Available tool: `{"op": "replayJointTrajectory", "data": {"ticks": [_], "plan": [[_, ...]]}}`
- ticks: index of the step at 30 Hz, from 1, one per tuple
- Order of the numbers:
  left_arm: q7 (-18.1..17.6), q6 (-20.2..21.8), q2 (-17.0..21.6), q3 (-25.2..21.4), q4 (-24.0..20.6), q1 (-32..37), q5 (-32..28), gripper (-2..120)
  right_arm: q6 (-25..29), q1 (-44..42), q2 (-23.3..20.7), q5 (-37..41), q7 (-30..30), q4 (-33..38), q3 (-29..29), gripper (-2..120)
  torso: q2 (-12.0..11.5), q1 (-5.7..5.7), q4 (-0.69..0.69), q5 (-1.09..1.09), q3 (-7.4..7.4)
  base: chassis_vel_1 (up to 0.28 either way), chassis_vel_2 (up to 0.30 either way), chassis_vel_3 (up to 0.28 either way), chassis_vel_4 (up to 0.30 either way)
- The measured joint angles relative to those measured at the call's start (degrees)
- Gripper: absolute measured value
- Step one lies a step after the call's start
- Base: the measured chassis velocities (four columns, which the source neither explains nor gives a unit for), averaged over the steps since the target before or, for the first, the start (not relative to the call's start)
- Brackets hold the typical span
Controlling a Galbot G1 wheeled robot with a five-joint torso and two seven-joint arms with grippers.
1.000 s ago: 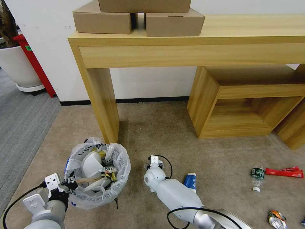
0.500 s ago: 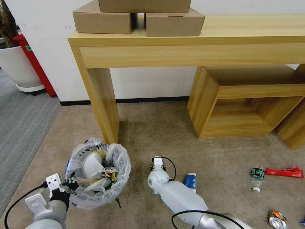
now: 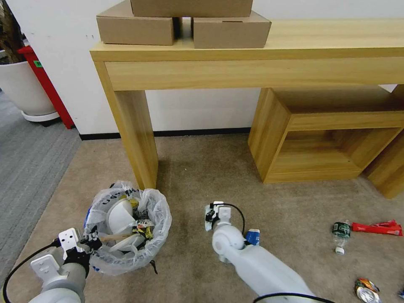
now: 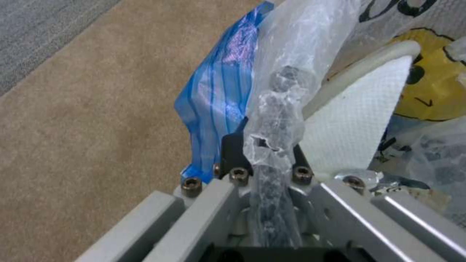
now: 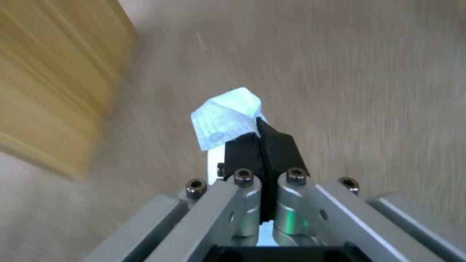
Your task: Pick up the trash bin and place the garbage on the floor into it.
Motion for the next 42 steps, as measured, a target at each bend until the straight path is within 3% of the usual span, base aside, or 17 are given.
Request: {"op": "replayJointTrajectory", "data": {"ticks": [2, 3, 6, 11, 17, 26, 32, 42], "plan": [[0.0, 0.0, -0.1, 0.0, -0.2, 0.3, 0.0, 0, 3.1, -0.4, -5.8, 1.1, -3.6, 9.0, 1.7, 0, 0.0, 0.00, -0.01, -0.02, 0.00, 0.000, 0.000, 0.000, 0.000], [0.0, 0.0, -0.1, 0.0, -0.2, 0.3, 0.0, 0, 3.1, -0.4, -5.8, 1.1, -3.6, 9.0, 1.7, 0, 0.0, 0.00, -0.01, -0.02, 0.00, 0.000, 0.000, 0.000, 0.000], [0.0, 0.0, -0.1, -0.1, -0.6, 0.4, 0.1, 0, 7.9, 1.4, -11.2, 3.4, -9.7, 19.3, 3.1, 0, 0.0, 0.00, 0.00, 0.00, 0.00, 0.000, 0.000, 0.000, 0.000], [0.0, 0.2, -0.2, 0.1, -1.0, 0.4, 0.2, 0, 10.5, 5.2, -14.8, 7.1, -15.5, 27.7, 2.7, 0, 0.0, 0.00, 0.00, -0.01, 0.00, 0.000, 0.000, 0.000, 0.000], [0.0, 0.3, -0.9, 0.1, -1.9, 0.5, 0.5, 0, 12.6, 13.2, -19.1, 13.3, -19.7, 35.0, -4.6, 0, 0.0, 0.00, 0.01, -0.03, 0.00, 0.000, 0.000, 0.000, 0.000], [0.0, 0.4, -1.6, -0.2, -3.1, 0.9, 0.7, 0, 9.4, 18.6, -18.7, 14.7, -14.8, 34.8, -18.6, 0, 0.0, 0.00, 0.01, -0.02, 0.00, 0.000, 0.000, 0.000, 0.000], [0.0, 0.5, -1.9, -0.4, -3.9, 1.3, 0.7, 0, 7.9, 20.6, -16.7, 14.7, -12.1, 32.4, -25.0, 0, 0.0, 0.00, 0.00, -0.02, 0.00, 0.000, 0.000, 0.000, 0.000], [0.0, 0.5, -2.5, -0.4, -4.0, 1.3, 0.9, 0, 7.3, 23.2, -13.1, 14.1, -9.7, 29.5, -31.0, 0, 0.0, 0.00, 0.01, -0.02, 0.00, 0.000, 0.000, 0.000, 0.000]]}}
